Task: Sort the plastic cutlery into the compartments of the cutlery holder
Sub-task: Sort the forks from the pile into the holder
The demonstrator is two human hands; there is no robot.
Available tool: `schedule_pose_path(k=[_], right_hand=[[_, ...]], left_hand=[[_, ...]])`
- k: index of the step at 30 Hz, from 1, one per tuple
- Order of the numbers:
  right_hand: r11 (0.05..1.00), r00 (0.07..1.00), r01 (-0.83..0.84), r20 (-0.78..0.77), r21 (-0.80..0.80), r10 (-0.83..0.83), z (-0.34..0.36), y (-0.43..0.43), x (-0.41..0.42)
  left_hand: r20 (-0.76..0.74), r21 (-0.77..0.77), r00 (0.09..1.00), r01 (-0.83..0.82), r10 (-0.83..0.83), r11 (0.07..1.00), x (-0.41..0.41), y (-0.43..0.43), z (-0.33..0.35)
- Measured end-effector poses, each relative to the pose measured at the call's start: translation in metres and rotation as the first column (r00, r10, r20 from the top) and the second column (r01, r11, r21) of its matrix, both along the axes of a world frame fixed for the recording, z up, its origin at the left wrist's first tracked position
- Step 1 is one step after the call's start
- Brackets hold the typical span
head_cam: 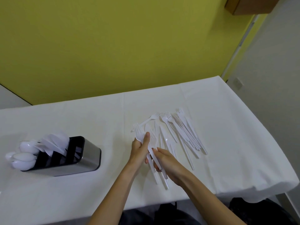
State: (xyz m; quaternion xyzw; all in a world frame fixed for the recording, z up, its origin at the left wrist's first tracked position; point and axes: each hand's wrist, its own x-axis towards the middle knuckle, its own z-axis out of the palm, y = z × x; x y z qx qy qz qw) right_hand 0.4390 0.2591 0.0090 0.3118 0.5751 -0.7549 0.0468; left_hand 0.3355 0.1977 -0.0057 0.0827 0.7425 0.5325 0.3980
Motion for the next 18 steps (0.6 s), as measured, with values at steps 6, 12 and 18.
schedule_pose_path(k=[6, 12, 18], right_hand=[[0.978, 1.000, -0.021, -0.004, 0.208, 0.022, -0.005, 0.001, 0.003], [0.874, 0.998, -0.061, 0.009, 0.483, 0.065, -0.011, 0.003, 0.006], [0.903, 0.998, -0.056, -0.009, 0.426, 0.066, -0.008, 0.001, 0.011]], left_hand=[[0.057, 0.091, 0.998, 0.017, -0.023, 0.996, -0.009, -0.004, 0.002], [0.105, 0.268, 0.990, -0.121, 0.096, 0.956, -0.023, -0.006, 0.013], [-0.082, 0.226, 0.992, -0.078, 0.099, 0.971, -0.032, -0.007, 0.021]])
